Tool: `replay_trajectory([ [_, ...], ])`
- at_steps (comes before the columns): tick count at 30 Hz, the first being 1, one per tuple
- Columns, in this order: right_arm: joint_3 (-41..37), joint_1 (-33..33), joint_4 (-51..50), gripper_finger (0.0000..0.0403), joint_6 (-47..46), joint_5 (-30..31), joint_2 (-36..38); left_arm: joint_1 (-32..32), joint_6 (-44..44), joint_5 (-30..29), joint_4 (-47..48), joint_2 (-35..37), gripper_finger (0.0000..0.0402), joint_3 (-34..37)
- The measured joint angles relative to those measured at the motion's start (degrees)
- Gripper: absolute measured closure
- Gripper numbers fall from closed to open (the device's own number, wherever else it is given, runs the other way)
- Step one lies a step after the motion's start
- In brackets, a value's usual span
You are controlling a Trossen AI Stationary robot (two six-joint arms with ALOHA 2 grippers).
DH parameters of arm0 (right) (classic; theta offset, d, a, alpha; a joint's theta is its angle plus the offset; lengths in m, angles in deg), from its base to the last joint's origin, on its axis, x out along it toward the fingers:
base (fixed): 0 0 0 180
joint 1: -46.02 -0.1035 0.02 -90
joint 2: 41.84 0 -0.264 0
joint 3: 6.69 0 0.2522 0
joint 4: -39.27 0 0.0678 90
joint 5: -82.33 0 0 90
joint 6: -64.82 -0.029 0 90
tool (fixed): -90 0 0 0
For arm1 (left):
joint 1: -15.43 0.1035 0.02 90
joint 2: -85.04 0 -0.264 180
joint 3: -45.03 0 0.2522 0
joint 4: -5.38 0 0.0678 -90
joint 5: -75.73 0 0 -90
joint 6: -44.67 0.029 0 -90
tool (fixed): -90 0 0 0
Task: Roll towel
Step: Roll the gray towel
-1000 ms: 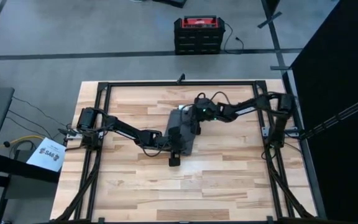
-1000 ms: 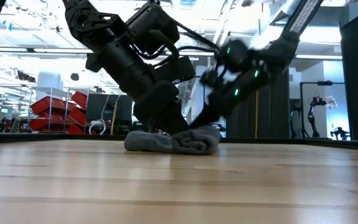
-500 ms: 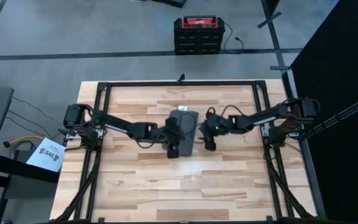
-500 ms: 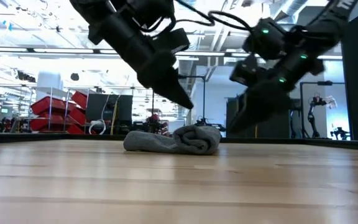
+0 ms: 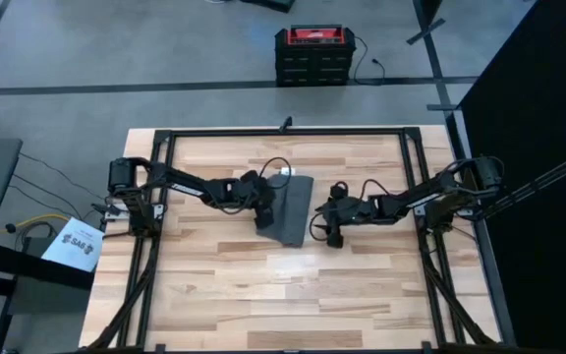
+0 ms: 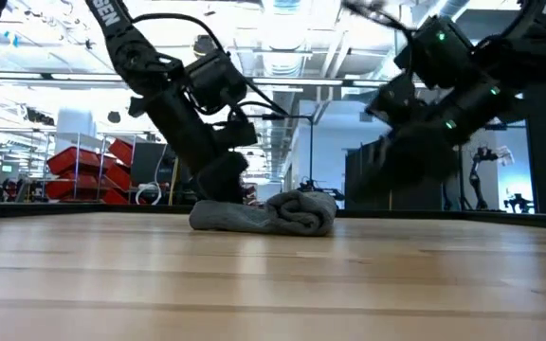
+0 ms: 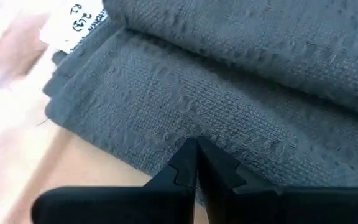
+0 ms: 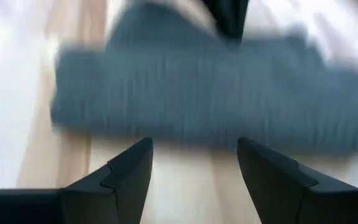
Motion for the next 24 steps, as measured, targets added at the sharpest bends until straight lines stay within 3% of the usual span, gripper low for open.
replay_trajectory([
  [4, 9.82, 4.60, -13.79, 0.0200, 1.47, -3.25, -0.30, -2.35, -5.38, -0.37, -4.58, -2.73, 0.0402, -0.07],
  [7, 17.41, 7.43, -23.85, 0.0230, 7.53, -4.19, -2.86, -3.86, -7.31, -0.51, -5.35, -3.51, 0.0402, -0.32],
  [15, 22.08, 15.01, -22.03, 0.0390, 15.08, -14.44, -10.99, -5.84, -5.63, -4.01, -4.05, -0.49, 0.0402, 0.06],
  [18, 23.69, 16.45, -21.74, 0.0396, 15.78, -14.47, -12.21, -5.21, -2.42, -4.18, -9.01, 0.20, 0.0402, 0.07],
  [24, 36.66, 14.23, -39.97, 0.0402, 21.39, -14.55, -17.04, -1.67, 0.58, -2.50, -15.96, -2.89, 0.0402, 0.10],
])
